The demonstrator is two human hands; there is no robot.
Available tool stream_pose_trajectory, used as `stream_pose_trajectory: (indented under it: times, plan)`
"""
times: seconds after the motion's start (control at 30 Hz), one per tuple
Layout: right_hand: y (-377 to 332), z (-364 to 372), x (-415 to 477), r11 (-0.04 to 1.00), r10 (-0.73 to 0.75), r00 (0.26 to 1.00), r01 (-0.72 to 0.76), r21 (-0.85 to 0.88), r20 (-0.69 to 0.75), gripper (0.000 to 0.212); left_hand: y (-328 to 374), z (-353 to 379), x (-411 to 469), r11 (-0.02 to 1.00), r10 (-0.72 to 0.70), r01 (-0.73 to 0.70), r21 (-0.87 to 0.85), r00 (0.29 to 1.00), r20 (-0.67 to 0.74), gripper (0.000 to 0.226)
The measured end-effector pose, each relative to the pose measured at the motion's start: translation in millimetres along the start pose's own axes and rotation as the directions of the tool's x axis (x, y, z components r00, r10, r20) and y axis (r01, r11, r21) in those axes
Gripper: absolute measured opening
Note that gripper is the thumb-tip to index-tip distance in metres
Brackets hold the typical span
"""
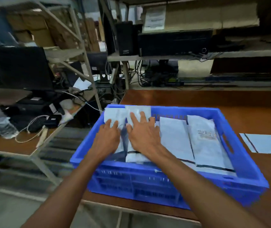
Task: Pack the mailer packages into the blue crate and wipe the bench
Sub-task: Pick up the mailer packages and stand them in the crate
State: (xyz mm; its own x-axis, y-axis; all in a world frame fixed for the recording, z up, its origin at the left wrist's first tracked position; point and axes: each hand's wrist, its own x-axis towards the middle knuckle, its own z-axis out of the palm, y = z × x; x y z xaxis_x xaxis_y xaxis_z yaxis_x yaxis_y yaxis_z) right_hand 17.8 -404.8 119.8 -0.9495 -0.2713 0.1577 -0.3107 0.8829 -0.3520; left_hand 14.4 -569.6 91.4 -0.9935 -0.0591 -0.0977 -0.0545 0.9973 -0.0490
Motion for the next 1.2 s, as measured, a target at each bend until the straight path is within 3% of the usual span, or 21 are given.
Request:
stream_pose_trajectory:
  times: [0.07,0.13,0.23,0.4,0.53,0.73,0.83,0.9,1.0,1.1,1.2]
  plan:
    - [0,18,5,0.995,0.062,0.991,-0.052,-0.085,0.12,0.059,-1,4,4,0.999,0.041,-0.041,0.0,0.999,0.027,0.062]
    - [6,26,8,0.982,0.097,0.973,-0.06,-0.18,0.209,0.066,3,-2,3,0.996,0.084,-0.087,0.005,0.98,0.178,0.051]
    - [18,25,19,0.944,0.062,0.977,0.009,-0.329,0.204,0.075,-1,-7,2,0.996,0.085,-0.08,-0.03,0.961,0.263,0.058]
    - [38,38,28,0.952,0.163,0.921,-0.053,-0.3,0.354,0.079,-9,12,16,0.994,0.089,-0.054,-0.097,0.908,0.409,0.077]
    - [37,44,24,0.945,0.19,0.906,-0.064,-0.321,0.378,0.082,-2,10,14,0.994,0.101,-0.08,-0.068,0.904,0.415,0.076]
    - [37,25,24,0.968,0.135,0.931,-0.05,-0.247,0.339,0.082,-4,-3,26,0.995,0.09,-0.08,-0.065,0.98,0.179,0.075]
    - [48,-5,24,0.988,0.009,0.99,0.013,-0.154,0.14,0.075,6,-14,42,0.985,0.134,-0.14,-0.096,0.988,-0.073,0.073]
    - [66,-35,21,0.993,-0.055,0.997,0.049,-0.103,-0.049,0.06,30,-26,46,0.957,0.19,-0.235,-0.173,0.951,-0.243,0.067]
    - [119,-84,11,0.998,-0.025,0.969,0.011,-0.06,-0.244,0.04,93,-42,42,0.885,0.267,-0.384,-0.264,0.882,-0.388,0.059]
    - [203,-116,-12,0.991,0.108,0.95,-0.127,-0.047,-0.292,0.024,180,-52,36,0.808,0.398,-0.531,-0.255,0.811,-0.429,0.057]
    - [294,-133,-46,0.957,0.262,0.93,-0.284,-0.052,-0.26,0.024,282,-60,37,0.739,0.529,-0.642,-0.202,0.74,-0.416,0.047]
